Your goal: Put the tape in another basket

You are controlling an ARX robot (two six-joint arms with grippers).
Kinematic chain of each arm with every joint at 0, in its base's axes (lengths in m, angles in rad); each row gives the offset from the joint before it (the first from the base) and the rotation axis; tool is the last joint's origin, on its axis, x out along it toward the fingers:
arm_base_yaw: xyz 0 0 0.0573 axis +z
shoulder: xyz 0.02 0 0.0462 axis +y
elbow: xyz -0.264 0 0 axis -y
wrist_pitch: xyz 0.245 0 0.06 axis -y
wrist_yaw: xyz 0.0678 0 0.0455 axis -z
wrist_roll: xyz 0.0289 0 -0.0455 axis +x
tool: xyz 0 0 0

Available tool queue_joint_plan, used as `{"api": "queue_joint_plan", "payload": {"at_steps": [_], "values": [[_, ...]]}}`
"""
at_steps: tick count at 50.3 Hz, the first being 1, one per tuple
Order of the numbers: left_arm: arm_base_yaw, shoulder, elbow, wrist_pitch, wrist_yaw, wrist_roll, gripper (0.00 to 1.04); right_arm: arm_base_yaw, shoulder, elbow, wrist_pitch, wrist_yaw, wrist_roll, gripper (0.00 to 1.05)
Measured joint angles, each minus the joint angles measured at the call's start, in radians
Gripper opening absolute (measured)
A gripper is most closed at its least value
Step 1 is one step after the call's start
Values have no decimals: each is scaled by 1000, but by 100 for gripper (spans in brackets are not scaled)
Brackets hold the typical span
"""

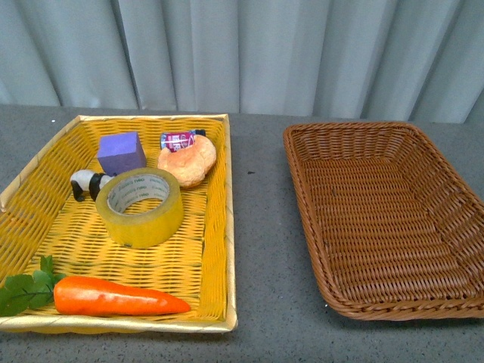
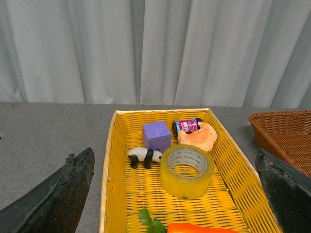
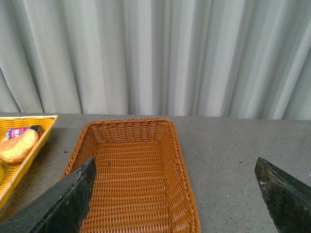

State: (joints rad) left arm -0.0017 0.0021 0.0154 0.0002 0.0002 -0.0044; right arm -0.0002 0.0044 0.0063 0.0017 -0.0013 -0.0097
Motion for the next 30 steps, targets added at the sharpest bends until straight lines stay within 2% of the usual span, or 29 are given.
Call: {"api": "queue_joint_plan", "payload": {"at_steps": [14, 16, 20, 24, 30], "values": [[0, 1, 0, -1, -4, 0, 98, 0, 0, 0, 0, 0, 0, 96], [-16, 43, 16, -51, -82, -34, 98, 0, 0, 0, 0, 0, 0, 96], [-20, 145, 25, -35, -89, -66, 98, 0, -1, 0, 0, 0, 0, 96], [-12, 278, 43, 61, -40, -105, 98, 0, -1, 0, 0, 0, 0, 96], [-22, 539, 114, 257, -24, -148, 98, 0, -1, 0, 0, 0, 0, 96]]}}
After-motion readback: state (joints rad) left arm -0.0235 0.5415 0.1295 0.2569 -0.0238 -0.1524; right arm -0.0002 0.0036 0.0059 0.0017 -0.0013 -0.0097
